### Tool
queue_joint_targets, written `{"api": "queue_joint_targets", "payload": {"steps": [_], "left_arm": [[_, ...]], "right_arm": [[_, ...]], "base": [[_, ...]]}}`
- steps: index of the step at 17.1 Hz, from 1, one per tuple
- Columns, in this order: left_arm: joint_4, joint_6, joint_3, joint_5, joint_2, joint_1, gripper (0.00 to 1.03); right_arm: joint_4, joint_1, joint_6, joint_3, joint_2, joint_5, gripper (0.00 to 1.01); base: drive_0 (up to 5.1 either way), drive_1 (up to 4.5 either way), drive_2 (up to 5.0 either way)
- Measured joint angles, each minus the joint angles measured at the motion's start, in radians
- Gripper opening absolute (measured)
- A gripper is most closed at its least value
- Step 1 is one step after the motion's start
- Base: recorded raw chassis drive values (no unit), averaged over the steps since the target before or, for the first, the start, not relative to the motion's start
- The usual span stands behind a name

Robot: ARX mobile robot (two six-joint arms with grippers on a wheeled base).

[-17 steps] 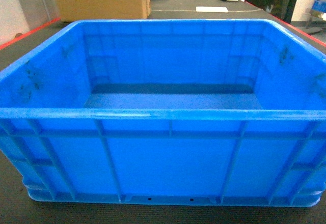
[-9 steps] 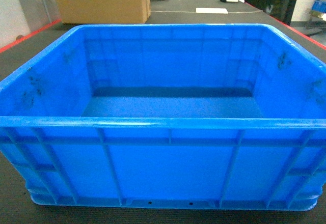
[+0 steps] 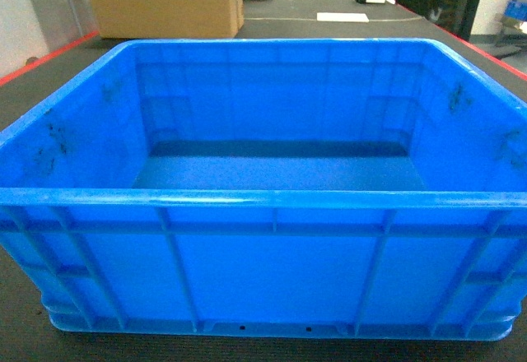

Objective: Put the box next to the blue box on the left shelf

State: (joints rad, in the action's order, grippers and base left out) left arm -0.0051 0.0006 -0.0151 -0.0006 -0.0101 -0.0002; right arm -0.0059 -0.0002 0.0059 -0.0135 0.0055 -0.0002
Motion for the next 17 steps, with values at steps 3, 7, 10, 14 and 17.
{"api": "queue_joint_targets", "payload": {"steps": [3, 7, 10, 14, 17], "left_arm": [[0.0, 0.0, 0.0, 0.0, 0.0, 0.0, 0.98], [0.0, 0.0, 0.0, 0.0, 0.0, 0.0, 0.98], [0.0, 0.0, 0.0, 0.0, 0.0, 0.0, 0.98], [0.0, 0.0, 0.0, 0.0, 0.0, 0.0, 0.98], [0.0, 0.0, 0.0, 0.0, 0.0, 0.0, 0.98]], "right_arm": [[0.0, 0.0, 0.0, 0.0, 0.0, 0.0, 0.98], [0.0, 0.0, 0.0, 0.0, 0.0, 0.0, 0.98], [0.0, 0.0, 0.0, 0.0, 0.0, 0.0, 0.98], [0.0, 0.0, 0.0, 0.0, 0.0, 0.0, 0.98], [0.0, 0.0, 0.0, 0.0, 0.0, 0.0, 0.98]], "base": [[0.0, 0.0, 0.0], [0.0, 0.0, 0.0], [0.0, 0.0, 0.0], [0.0, 0.0, 0.0], [0.0, 0.0, 0.0]]}}
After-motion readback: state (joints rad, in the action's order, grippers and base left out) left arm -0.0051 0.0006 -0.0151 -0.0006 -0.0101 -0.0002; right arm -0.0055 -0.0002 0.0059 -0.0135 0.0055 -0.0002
